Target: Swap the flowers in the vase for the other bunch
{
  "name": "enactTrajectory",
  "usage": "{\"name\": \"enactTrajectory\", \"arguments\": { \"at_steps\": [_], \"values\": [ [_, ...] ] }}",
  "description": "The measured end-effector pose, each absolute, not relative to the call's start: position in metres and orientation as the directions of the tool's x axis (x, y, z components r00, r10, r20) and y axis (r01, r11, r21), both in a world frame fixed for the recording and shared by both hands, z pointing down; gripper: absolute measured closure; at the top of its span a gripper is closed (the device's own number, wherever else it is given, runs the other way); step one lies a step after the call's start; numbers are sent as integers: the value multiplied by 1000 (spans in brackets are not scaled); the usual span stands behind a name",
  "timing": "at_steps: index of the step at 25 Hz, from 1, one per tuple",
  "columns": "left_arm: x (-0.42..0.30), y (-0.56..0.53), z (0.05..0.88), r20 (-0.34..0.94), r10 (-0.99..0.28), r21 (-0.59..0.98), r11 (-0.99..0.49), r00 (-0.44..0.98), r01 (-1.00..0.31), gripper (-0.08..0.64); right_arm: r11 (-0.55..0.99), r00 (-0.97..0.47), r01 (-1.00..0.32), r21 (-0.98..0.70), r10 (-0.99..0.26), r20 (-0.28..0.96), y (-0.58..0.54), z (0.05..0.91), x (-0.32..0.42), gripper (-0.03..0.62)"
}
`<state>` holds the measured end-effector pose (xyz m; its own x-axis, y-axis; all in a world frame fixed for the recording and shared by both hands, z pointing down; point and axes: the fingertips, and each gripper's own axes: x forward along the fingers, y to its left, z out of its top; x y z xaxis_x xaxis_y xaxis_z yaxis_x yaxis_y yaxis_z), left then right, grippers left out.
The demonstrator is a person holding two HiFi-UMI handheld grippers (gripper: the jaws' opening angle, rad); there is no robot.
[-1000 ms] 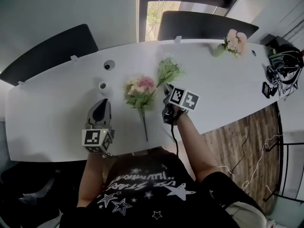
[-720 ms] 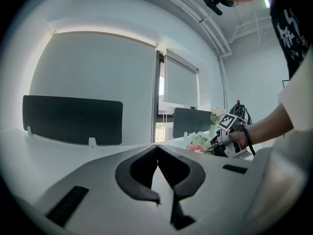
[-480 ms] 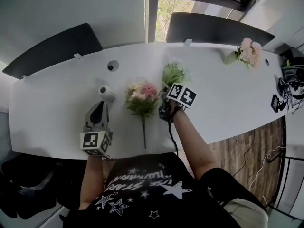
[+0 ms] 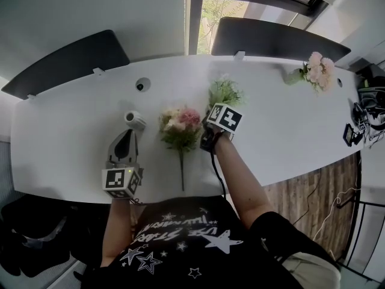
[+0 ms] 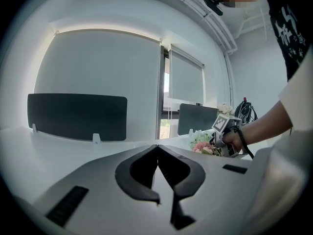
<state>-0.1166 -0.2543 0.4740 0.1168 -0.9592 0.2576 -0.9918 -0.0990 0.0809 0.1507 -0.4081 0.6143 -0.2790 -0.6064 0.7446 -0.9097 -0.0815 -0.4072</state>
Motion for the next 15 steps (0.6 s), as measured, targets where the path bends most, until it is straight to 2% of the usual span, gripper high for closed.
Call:
{"name": "enactTrajectory", "arguments": {
  "at_steps": [2,15],
  "values": [
    [-118,-255,475,259,-959,86,-97,117,-992,552,-85,-260,-918,-388,-610,748,-407,615,153,449],
    [-122,-253,476,258,-959,81,-96,113,-992,552,-75,-373,-838,-541,-645,667,-413,605,164,523]
  ]
}}
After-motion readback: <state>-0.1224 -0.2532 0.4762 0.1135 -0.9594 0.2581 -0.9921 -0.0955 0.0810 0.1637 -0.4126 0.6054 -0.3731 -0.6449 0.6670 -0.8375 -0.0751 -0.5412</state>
